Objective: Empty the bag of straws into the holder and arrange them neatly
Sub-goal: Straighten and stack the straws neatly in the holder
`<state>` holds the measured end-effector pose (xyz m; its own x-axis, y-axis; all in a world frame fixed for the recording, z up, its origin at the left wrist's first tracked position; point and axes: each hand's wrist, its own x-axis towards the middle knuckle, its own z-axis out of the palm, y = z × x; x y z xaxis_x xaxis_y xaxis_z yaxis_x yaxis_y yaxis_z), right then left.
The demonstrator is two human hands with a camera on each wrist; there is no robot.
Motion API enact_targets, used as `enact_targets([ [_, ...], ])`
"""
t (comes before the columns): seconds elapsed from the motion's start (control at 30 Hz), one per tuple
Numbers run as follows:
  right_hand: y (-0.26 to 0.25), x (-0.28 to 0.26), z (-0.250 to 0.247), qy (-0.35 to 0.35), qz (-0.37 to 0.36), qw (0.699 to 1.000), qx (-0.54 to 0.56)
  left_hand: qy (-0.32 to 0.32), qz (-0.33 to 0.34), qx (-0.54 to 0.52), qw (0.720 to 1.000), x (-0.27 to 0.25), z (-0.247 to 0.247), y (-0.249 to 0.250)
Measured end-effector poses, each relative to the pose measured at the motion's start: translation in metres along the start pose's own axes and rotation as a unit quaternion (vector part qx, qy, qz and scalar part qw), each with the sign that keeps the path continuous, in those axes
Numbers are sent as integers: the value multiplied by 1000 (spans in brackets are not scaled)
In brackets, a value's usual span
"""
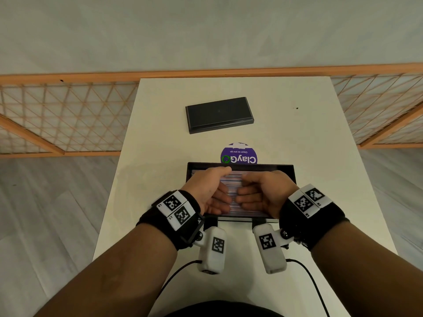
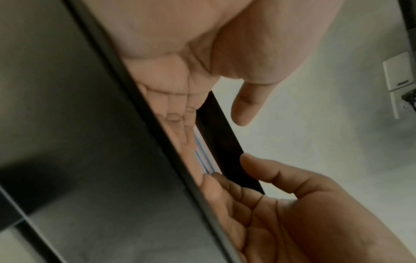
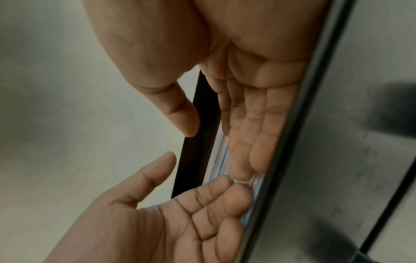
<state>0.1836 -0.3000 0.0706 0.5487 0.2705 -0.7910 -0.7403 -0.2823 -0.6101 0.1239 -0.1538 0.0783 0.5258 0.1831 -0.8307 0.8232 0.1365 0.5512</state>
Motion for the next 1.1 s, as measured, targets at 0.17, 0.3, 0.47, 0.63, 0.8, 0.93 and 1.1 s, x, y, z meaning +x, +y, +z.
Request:
enact_targets([
  [0.17,-2,3,1,-13,-4,1000,7,-20,-13,29,999,1,0,0],
  [0.3,-1,5,1,-18,2,1000,19,-19,-11,52,998,2,2,-1],
  [0.47,-1,8,2,-33,-2,989,142,0,3,71,997,5,5,-3],
  [0.63,-1,8,4,-51,4,978,202,-6,8,80,997,4,7,-2],
  [0.8,-1,8,4,-55,2,976,212,-10,27,104,994,4,7,-4],
  [0.93,0,8,4,-53,0,977,208,-15,38,121,992,3,7,-5],
  [1.1,-1,9,4,-54,1,977,205,-17,51,158,986,1,9,-4],
])
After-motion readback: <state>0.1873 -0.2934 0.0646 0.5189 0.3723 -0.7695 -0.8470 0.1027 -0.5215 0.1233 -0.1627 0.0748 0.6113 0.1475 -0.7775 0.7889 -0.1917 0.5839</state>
